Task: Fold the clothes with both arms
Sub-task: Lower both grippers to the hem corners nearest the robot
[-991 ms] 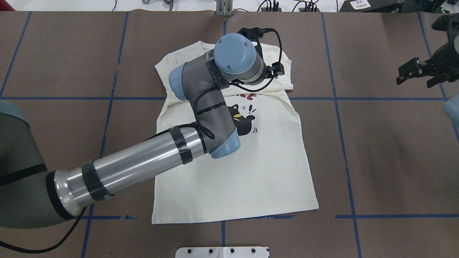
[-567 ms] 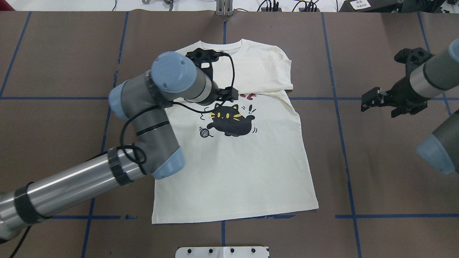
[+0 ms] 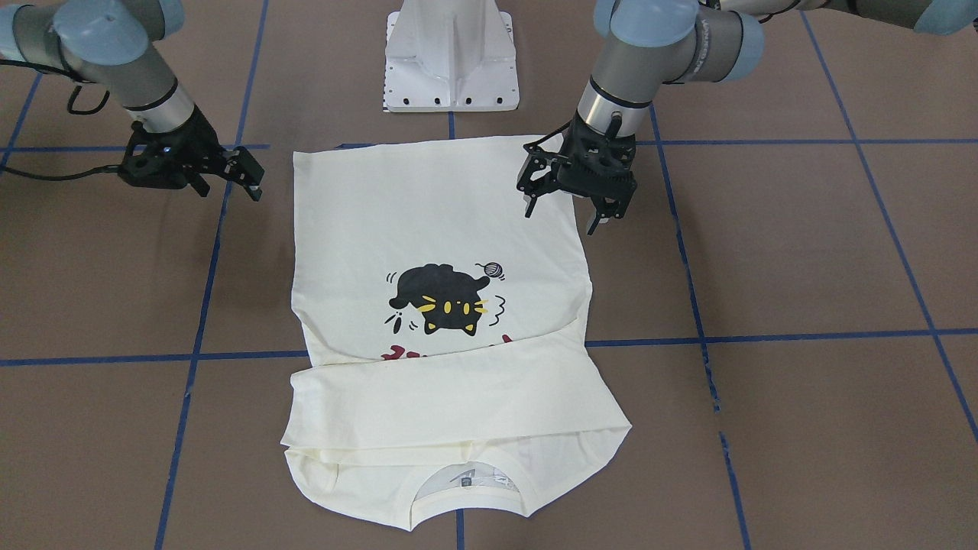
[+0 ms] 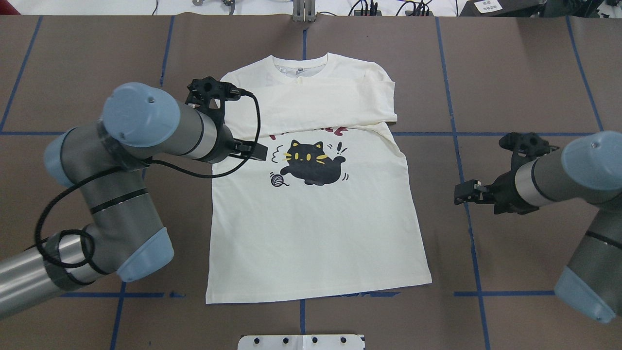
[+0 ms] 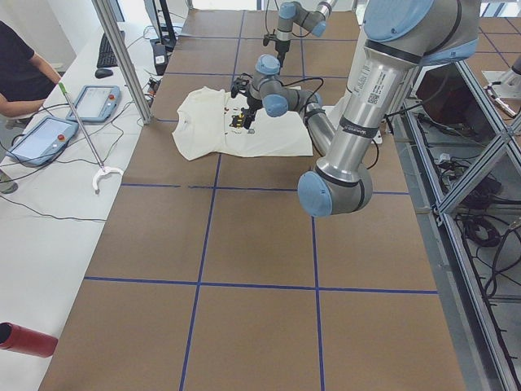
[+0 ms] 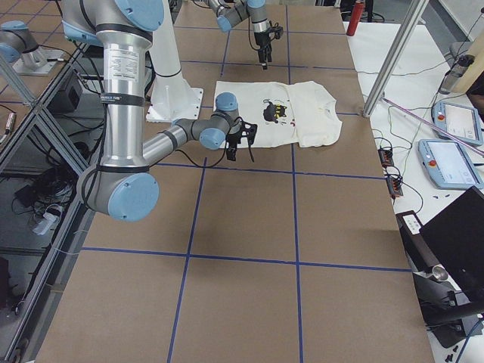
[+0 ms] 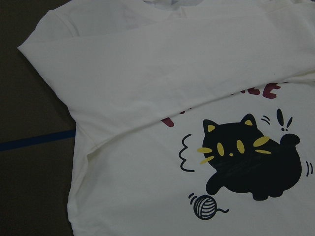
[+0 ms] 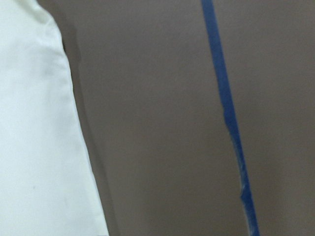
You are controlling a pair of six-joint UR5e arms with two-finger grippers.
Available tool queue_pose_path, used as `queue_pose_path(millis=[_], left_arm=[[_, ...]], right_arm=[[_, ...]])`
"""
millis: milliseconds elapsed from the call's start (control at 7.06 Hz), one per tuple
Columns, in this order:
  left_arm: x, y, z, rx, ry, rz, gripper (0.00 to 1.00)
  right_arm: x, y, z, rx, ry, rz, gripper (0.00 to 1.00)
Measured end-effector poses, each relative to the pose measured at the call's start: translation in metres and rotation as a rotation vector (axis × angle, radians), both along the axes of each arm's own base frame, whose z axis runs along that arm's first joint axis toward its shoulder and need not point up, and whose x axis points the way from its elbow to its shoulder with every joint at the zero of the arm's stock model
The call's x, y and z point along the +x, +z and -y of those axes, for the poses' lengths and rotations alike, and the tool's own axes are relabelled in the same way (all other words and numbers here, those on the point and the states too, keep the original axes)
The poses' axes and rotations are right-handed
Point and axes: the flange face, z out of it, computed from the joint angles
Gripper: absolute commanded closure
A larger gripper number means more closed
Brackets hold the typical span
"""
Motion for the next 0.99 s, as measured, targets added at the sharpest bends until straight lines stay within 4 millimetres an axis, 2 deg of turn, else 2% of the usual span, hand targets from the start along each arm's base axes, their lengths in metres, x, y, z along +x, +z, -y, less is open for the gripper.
queue_pose_path(millis=[142, 425, 991], left_arm=[[-0.003, 0.001, -0.003, 0.003, 0.003, 0.002, 0.00], [-0.006, 0.000, -0.006, 0.008, 0.004, 0.000, 0.00], [-0.011, -0.005, -0.007, 0.015, 0.001, -0.011, 0.01]], right_arm=[[-0.018, -0.003, -0.023, 0.023, -0.020, -0.014, 0.00], [-0.039, -0.008, -0.046, 0.032, -0.060, -0.043, 0.00], [-0.078, -0.043, -0.054, 0.017, -0.098, -0.096, 0.01]])
